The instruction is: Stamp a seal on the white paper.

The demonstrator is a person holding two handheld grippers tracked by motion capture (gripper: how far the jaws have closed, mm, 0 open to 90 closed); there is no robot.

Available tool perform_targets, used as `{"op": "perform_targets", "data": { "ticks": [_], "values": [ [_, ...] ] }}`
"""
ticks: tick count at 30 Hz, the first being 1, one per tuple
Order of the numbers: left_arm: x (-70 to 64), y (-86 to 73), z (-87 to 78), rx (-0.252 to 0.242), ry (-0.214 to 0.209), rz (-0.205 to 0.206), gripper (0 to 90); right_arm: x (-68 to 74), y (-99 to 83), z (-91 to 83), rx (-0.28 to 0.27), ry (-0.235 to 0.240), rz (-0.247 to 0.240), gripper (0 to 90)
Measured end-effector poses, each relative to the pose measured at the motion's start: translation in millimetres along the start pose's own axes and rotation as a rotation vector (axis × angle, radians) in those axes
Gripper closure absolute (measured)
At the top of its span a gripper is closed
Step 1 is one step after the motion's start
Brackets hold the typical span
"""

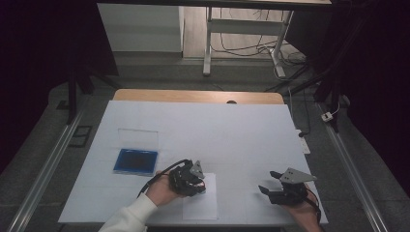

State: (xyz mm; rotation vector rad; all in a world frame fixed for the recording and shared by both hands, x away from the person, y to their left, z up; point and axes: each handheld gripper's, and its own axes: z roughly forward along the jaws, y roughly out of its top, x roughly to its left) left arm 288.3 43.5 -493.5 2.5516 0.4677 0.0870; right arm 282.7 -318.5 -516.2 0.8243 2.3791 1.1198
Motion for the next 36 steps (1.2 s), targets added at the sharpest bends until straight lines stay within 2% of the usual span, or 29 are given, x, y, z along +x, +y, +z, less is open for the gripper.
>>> {"op": "perform_targets", "data": {
  "ticks": [7,13,16,20,24,28,36],
  "values": [
    [0.7,-1.0,0.1,-0.008,-0.005,0.000,71.0,-0.4,-0.3,0.4,0.001,-0.001,-0.001,28.2],
    [-2.0,-0.7,-2.0,-0.015,0.013,0.001,70.7,-0.8,-0.2,-0.8,-0.010,-0.001,0.007,28.2],
    [-0.8,-2.2,-4.6,-0.034,0.002,-0.015,70.5,-1.3,-0.4,-0.9,-0.010,0.002,0.009,28.2],
    [-2.6,-1.3,-6.4,-0.032,0.003,-0.017,70.2,-1.8,0.1,-3.0,-0.011,-0.009,0.006,28.2],
    [0.3,-1.6,-14.0,-0.070,0.021,-0.039,70.2,-2.1,0.5,-3.9,-0.014,-0.002,0.005,28.2],
    [5.5,-4.6,-26.9,-0.126,0.022,-0.069,70.2,-1.5,0.1,-2.9,-0.016,0.002,0.007,28.2],
    [11.2,-8.6,-46.9,-0.177,0.028,-0.081,70.1,-1.5,-0.1,-2.2,-0.010,0.003,0.005,28.2]
  ]
}}
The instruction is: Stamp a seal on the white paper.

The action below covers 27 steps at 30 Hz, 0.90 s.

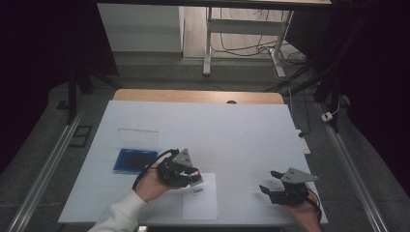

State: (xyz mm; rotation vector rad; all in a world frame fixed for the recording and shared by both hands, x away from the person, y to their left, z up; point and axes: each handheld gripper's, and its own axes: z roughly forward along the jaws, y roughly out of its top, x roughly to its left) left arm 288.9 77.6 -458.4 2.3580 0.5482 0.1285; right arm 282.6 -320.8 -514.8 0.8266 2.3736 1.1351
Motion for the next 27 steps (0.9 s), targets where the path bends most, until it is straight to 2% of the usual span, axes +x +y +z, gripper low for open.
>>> {"op": "perform_targets", "data": {
  "ticks": [15,27],
  "values": [
    [7.8,-2.8,-20.2,-0.040,0.025,-0.029,70.2,-0.1,-0.6,-0.5,0.002,-0.012,-0.001,28.2],
    [21.6,-12.3,-44.5,-0.071,0.065,-0.087,70.1,-0.4,-0.7,-1.0,0.000,-0.015,0.000,28.3]
  ]
}}
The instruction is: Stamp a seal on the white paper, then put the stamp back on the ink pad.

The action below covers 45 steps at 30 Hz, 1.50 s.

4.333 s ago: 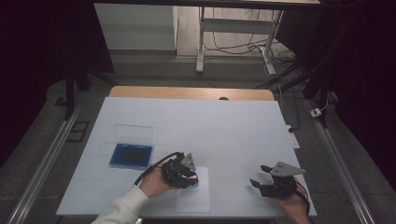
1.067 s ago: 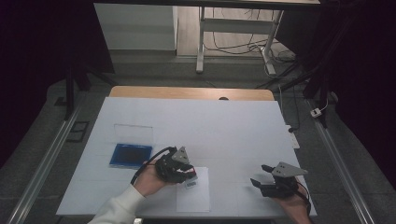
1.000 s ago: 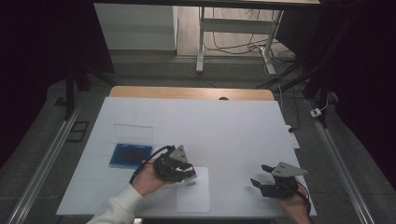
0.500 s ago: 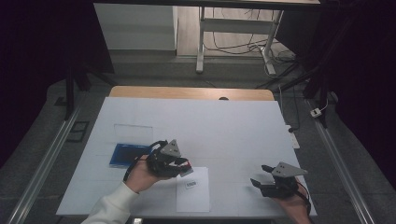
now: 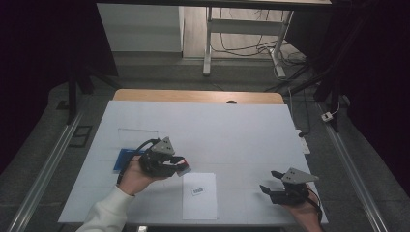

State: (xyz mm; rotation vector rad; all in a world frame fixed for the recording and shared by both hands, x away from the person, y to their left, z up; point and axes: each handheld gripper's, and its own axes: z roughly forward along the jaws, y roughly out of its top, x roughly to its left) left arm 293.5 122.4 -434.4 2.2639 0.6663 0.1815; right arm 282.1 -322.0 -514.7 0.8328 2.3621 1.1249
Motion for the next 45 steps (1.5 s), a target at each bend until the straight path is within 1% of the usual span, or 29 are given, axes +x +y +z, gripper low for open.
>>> {"op": "perform_targets", "data": {
  "ticks": [4,6,10,11,21,22,24,30,33,36,40,43,45],
  "values": [
    [6.6,-4.8,-7.3,-0.004,0.019,-0.020,70.1,0.2,0.3,-0.3,-0.002,-0.001,-0.001,28.3],
    [9.7,-7.1,-10.5,-0.007,0.026,-0.031,70.1,0.1,0.1,-0.1,-0.011,0.006,0.003,28.3],
    [16.6,-11.0,-15.2,-0.005,0.040,-0.049,70.1,0.2,0.4,-0.5,-0.001,-0.002,0.000,28.3],
    [18.9,-12.2,-16.3,-0.003,0.044,-0.051,70.1,0.0,0.1,-0.1,-0.008,0.005,0.003,28.3],
    [40.9,-29.7,-28.8,0.016,0.093,-0.123,70.1,-0.5,-0.3,-0.5,-0.006,0.003,0.006,28.3],
    [43.0,-31.7,-29.8,0.018,0.103,-0.132,70.1,-0.4,-0.4,-0.3,-0.005,0.003,0.006,28.3],
    [48.4,-36.2,-32.1,0.034,0.123,-0.146,70.1,-0.2,-0.5,0.0,-0.005,0.001,0.006,28.3],
    [64.4,-53.2,-35.0,0.066,0.163,-0.208,70.1,-0.7,-0.8,0.2,-0.003,0.001,0.007,28.4],
    [71.9,-60.9,-35.9,0.084,0.185,-0.230,70.1,-0.5,-0.7,0.4,0.000,0.001,0.004,28.4],
    [80.1,-69.8,-37.0,0.109,0.219,-0.259,70.2,-0.8,-0.9,0.3,0.000,0.001,0.003,28.3],
    [88.7,-80.3,-37.8,0.124,0.243,-0.297,70.1,-1.0,-1.0,0.3,-0.002,0.000,0.005,28.4],
    [91.9,-84.4,-36.9,0.133,0.255,-0.309,70.1,-0.8,-0.9,0.5,0.006,0.002,0.000,28.4],
    [93.4,-85.9,-36.0,0.144,0.256,-0.310,70.1,-0.8,-0.9,0.6,0.007,0.002,0.000,28.4]
  ]
}}
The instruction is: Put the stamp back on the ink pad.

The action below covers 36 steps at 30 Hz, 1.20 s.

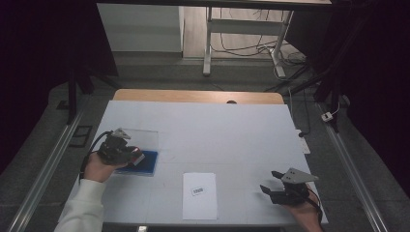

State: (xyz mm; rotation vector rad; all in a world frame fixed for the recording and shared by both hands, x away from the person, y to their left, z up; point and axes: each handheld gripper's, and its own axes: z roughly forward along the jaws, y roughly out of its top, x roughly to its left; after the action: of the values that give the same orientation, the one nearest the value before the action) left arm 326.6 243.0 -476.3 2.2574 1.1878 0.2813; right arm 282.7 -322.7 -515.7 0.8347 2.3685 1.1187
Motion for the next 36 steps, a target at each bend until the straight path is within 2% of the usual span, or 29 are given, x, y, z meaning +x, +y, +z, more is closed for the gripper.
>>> {"op": "perform_targets", "data": {
  "ticks": [13,22,26,29,36],
  "values": [
    [2.1,-2.6,8.8,0.039,0.013,0.001,69.8,-0.3,-0.2,0.0,-0.001,-0.001,-0.001,28.5],
    [0.7,-2.7,10.0,0.035,0.016,0.005,68.3,-0.1,-0.2,-0.5,-0.002,-0.001,0.001,28.5],
    [-2.1,-2.5,5.3,-0.003,0.035,0.011,52.8,0.1,-0.1,-0.5,-0.004,0.000,0.002,28.4],
    [-8.6,-3.3,-3.2,-0.056,0.044,0.024,43.5,0.2,0.2,-1.0,-0.010,0.000,0.002,28.4],
    [-33.5,-11.5,-24.2,-0.176,0.048,0.070,36.9,-0.9,0.7,-6.1,-0.023,-0.012,0.005,28.4]
  ]
}}
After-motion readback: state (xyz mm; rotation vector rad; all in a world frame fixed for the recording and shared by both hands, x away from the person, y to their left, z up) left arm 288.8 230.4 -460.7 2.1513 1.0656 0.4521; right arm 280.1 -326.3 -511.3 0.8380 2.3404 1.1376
